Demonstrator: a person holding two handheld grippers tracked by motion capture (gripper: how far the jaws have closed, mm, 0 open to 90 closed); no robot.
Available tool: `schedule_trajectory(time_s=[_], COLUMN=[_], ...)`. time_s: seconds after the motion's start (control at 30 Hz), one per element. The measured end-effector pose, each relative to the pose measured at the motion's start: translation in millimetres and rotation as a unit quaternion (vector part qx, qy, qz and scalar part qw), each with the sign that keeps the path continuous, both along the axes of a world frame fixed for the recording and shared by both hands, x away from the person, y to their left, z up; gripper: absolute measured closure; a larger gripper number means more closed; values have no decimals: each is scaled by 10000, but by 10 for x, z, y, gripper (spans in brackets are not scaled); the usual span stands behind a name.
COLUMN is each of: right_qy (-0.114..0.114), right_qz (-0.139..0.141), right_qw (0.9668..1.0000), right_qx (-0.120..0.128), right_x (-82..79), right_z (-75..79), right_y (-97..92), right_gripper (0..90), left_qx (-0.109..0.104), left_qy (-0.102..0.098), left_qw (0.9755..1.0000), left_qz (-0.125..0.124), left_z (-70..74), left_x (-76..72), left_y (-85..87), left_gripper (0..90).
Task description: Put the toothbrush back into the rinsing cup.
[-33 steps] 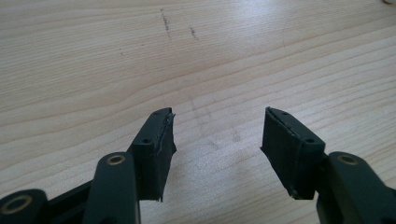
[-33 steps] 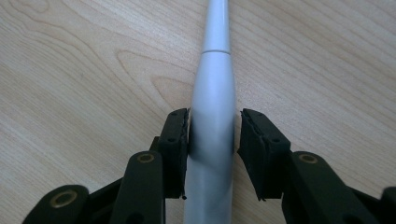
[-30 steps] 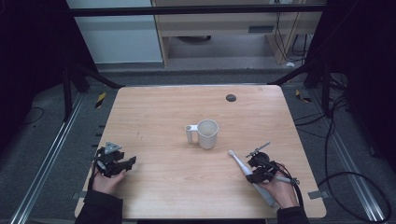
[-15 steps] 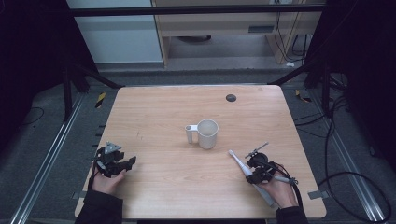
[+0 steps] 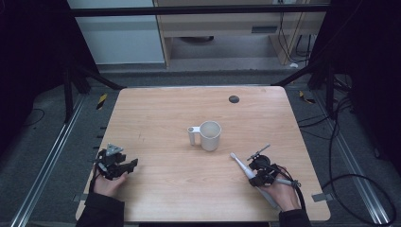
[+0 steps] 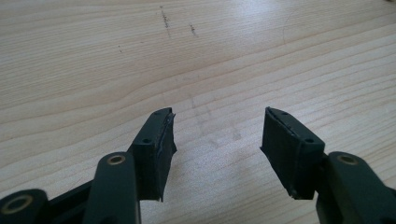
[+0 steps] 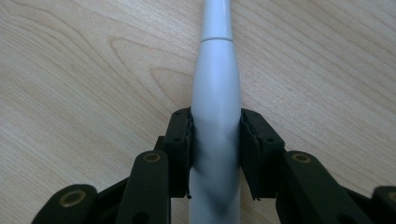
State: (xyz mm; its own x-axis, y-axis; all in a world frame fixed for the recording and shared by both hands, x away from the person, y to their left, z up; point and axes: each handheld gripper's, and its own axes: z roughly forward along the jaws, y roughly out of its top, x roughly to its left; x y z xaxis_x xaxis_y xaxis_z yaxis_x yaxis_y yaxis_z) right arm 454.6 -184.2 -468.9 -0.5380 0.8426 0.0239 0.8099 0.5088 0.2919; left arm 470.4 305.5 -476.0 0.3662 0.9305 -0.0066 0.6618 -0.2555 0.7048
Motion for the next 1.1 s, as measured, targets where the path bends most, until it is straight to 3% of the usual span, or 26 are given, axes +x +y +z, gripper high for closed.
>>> schedule_trajectory(time_s=[0.33, 0.53, 0.7, 0.9, 1.1], right_qy=[-125, -358, -685, -1275, -1889], right_qz=[-50, -61, -133, -307, -523], right_qw=[9999, 9989, 9948, 9816, 9620], right_qx=[-10, 300, 736, 1387, 1902], right_x=[-8, -33, -54, -76, -56], right_z=[23, 137, 245, 375, 450], right_y=[2, -57, -123, -200, -272], right_gripper=[666, 667, 668, 667, 668], left_qx=[-6, -11, -11, 1, 0], left_qy=[10, 10, 12, -7, -10], left_qw=[10000, 10000, 10000, 10000, 10000], left_qz=[8, 13, 16, 16, 19], left_z=[-2, 0, 0, 1, -1], left_x=[2, 0, 0, -1, -1], left_y=[8, 7, 8, 9, 3], left_gripper=[431, 431, 432, 432, 431])
